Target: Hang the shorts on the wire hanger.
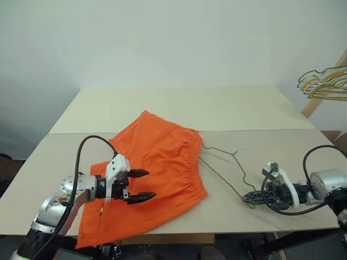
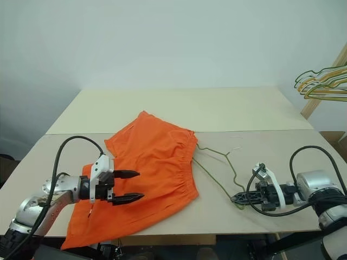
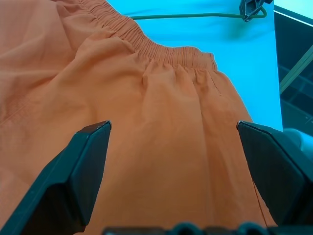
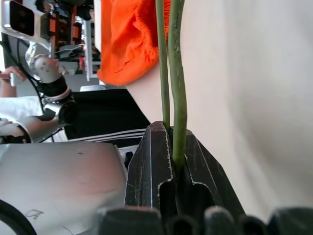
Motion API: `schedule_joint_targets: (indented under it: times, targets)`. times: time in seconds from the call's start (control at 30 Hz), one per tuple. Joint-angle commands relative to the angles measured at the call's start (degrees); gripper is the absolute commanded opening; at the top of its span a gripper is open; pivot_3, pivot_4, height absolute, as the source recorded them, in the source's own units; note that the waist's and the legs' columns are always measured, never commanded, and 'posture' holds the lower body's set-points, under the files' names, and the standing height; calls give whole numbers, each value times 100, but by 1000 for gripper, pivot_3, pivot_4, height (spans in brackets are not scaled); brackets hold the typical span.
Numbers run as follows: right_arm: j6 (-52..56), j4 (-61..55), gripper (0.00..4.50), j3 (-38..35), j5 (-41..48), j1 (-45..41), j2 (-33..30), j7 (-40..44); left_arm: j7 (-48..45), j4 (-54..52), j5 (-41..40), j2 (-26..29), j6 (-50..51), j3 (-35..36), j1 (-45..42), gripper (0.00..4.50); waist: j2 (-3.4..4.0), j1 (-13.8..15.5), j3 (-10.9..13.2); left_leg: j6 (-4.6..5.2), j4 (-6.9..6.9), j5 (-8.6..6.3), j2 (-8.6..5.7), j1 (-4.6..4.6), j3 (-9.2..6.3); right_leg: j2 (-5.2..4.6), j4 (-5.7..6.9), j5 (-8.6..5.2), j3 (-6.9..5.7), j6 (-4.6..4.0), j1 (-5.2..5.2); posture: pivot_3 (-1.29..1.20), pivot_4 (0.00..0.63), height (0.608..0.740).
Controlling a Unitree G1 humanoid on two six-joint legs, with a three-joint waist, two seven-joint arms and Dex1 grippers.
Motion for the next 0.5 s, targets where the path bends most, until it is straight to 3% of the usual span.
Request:
schedule_joint_targets:
  times: [0.03, 0.23, 0.5]
  targets:
    - [410, -491, 0, -210, 356, -83, -77, 342, -27, -142, -1, 32, -107, 25, -26, 4477, 0, -3, 0, 0, 0, 0, 0, 0, 0, -4, 1, 0, -2, 0, -1, -123, 0, 740]
    - [645, -472, 0, -182, 206, -267, -1, 342, -7, -119, 36, 5, -137, -28, -36, 4477, 0, -4, 0, 10, 0, -5, -1, 1, 0, -4, 1, 0, -3, 0, 1, -125, 0, 740]
    - [326, 667, 0, -481, -400, -739, 551, 342, 47, -138, 83, -24, -191, -79, 42, 4477, -1, -3, -1, -10, 0, 6, -1, 2, 2, 29, 2, 0, -3, 0, 2, -115, 0, 740]
